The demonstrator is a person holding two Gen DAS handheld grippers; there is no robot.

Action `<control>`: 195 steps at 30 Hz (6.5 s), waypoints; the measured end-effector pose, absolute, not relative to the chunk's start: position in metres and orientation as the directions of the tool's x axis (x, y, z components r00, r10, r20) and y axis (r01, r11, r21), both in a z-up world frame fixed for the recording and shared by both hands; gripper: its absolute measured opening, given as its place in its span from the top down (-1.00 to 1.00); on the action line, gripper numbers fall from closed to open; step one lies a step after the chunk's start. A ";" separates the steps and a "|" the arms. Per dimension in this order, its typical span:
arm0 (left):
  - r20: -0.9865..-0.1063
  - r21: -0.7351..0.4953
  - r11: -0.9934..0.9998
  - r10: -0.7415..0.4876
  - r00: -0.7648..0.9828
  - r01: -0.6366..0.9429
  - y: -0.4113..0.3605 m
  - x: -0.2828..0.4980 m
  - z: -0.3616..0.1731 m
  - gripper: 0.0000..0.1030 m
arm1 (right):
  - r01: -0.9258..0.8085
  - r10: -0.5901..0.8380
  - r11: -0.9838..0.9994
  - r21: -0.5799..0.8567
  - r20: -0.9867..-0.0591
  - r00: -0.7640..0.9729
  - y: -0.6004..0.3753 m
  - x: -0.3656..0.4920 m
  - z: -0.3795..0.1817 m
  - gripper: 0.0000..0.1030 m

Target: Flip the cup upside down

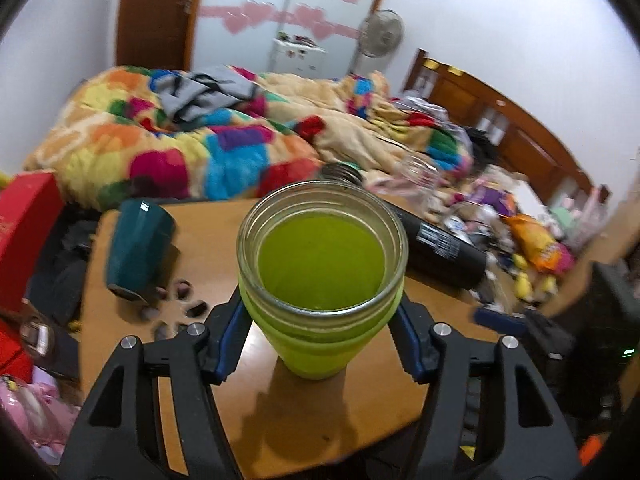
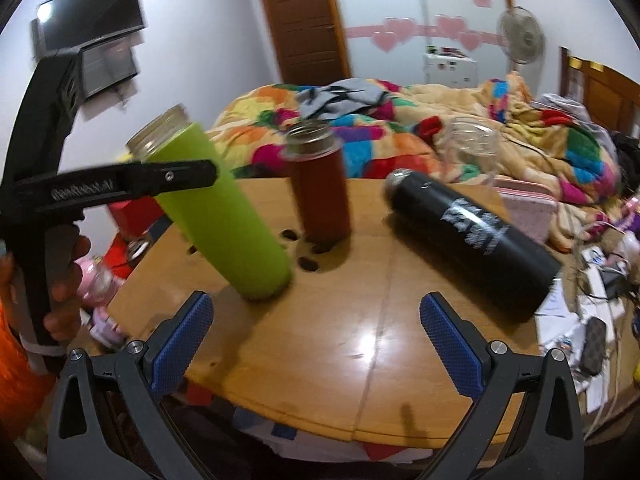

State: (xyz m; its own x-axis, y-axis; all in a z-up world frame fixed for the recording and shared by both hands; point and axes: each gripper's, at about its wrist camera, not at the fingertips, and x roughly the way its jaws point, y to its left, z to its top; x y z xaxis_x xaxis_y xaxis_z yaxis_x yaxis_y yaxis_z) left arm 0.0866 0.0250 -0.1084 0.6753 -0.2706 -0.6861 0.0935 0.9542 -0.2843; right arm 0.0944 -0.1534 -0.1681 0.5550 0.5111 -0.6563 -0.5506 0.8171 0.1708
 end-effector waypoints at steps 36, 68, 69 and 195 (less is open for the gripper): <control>-0.660 -0.554 0.830 -0.392 0.641 -0.062 0.078 0.106 -0.164 -0.38 | -0.759 0.601 0.639 0.124 -0.696 0.393 -0.070 0.095 -0.206 -0.20; -0.766 -0.225 0.974 -0.188 0.615 0.017 0.019 0.081 -0.161 0.22 | -0.676 0.482 0.732 0.084 -0.765 0.427 -0.078 0.066 -0.235 -0.23; -0.761 -0.249 0.968 -0.208 0.615 0.020 0.022 0.080 -0.159 0.23 | -0.671 0.484 0.736 0.089 -0.762 0.430 -0.080 0.065 -0.233 -0.23; -0.321 -0.089 0.996 -0.020 0.947 -0.009 0.020 -0.046 0.026 -1.00 | -0.474 0.471 0.875 0.095 -0.391 0.791 -0.160 0.041 -0.003 -1.00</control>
